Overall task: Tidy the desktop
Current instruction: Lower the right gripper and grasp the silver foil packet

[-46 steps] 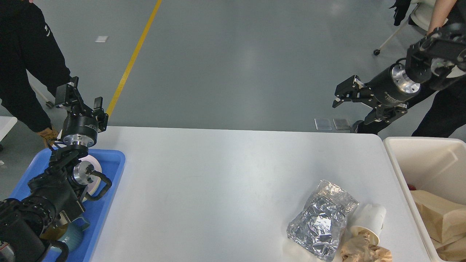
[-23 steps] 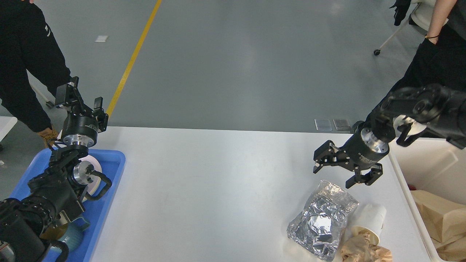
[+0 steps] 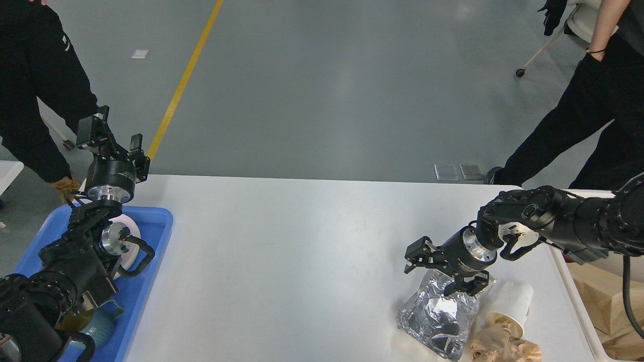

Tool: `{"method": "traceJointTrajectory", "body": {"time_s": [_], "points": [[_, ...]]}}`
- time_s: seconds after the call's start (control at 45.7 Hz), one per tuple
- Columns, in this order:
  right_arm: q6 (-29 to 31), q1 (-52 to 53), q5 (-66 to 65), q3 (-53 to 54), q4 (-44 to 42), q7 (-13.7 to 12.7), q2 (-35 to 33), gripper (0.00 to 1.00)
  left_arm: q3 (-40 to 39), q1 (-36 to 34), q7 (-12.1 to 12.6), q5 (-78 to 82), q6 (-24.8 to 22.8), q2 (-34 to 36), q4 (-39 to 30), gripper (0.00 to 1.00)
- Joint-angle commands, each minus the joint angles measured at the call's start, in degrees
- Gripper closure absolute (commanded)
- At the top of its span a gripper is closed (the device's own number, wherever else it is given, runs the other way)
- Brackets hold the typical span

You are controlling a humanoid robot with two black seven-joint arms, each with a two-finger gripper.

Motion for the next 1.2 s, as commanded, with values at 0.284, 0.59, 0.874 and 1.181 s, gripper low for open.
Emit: {"method": "traceJointTrajectory", "body": {"time_s": [0.284,0.59,0.874,1.181], "points": [[-0.18,-8.38,-0.08,0.67,-9.79,-0.09,5.72,0.53,0.01,-0.01,-0.01,-0.01,0.00,0.00,0.00,0.04],[-0.09,-6.10,-0.08,0.49,-9.18,0.00,5.37,1.00,0.01,-0.01,-0.01,-0.01,0.00,0.00,0.00,0.04],[-2.20,-5.30,-0.08,0.23,-9.44,-0.09,5.10,1.00,0.01,-0.01,-0.01,-0.01,0.00,0.00,0.00,0.04],[-1.68,6.63,0.01,1.02,-3.74,-0.09,-1.48,1.00,0.01,0.08,-0.01,-0.01,0.00,0.00,0.00,0.04]]}}
